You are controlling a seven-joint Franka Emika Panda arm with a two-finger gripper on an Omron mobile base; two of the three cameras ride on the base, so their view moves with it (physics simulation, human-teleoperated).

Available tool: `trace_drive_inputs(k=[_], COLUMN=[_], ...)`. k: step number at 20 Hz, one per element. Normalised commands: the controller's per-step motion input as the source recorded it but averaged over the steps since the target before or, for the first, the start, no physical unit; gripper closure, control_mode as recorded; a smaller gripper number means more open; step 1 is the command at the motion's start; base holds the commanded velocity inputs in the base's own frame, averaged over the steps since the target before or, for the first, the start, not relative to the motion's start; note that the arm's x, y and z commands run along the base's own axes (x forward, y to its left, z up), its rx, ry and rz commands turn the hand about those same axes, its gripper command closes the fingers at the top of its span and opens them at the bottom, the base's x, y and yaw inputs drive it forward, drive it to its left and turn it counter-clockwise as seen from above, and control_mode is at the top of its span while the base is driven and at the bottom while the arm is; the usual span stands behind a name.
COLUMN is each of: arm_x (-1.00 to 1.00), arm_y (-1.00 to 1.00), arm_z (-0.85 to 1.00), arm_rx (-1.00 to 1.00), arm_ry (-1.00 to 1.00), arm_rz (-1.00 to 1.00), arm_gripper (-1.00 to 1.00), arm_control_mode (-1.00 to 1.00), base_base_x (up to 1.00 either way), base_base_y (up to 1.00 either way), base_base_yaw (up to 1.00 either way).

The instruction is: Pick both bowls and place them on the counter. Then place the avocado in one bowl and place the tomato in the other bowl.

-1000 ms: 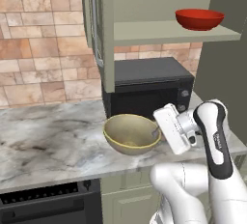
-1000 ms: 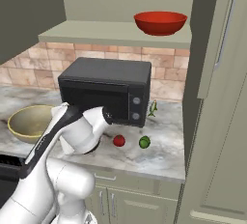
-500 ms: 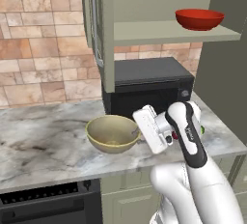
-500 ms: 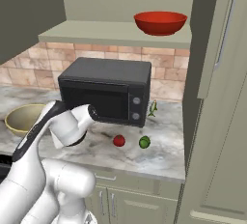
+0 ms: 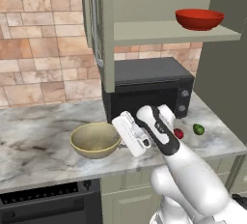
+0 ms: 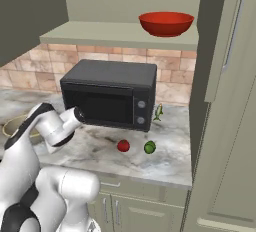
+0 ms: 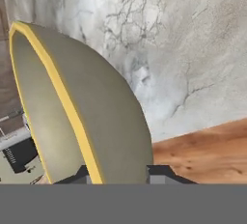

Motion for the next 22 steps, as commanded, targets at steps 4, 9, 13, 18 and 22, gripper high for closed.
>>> trace_drive_inputs(k=[4,9,13,18,22], arm_x=[0.32,0.19,0.22,0.33,0.38], arm_y=[0.26,0.18,0.16,0.23,0.24], arm_z=[-0.46,-0.22,-0.12,-0.05,-0.13], arm_rx=[-0.02,0.00,-0.01,-0.02,-0.01], arm_ry=[0.00,-0.02,-0.01,0.00,0.00], arm_rz=[0.00,0.00,-0.02,-0.04,-0.05], arm_gripper=[1.00,1.00,1.00,1.00,1.00], arm_control_mode=[-1.00,-1.00,-1.00,-1.00,-1.00], base_base_x=[0.00,0.00,0.00,0.00,0.00], base_base_y=[0.00,0.00,0.00,0.00,0.00], base_base_yaw=[0.00,0.00,0.00,0.00,0.00])
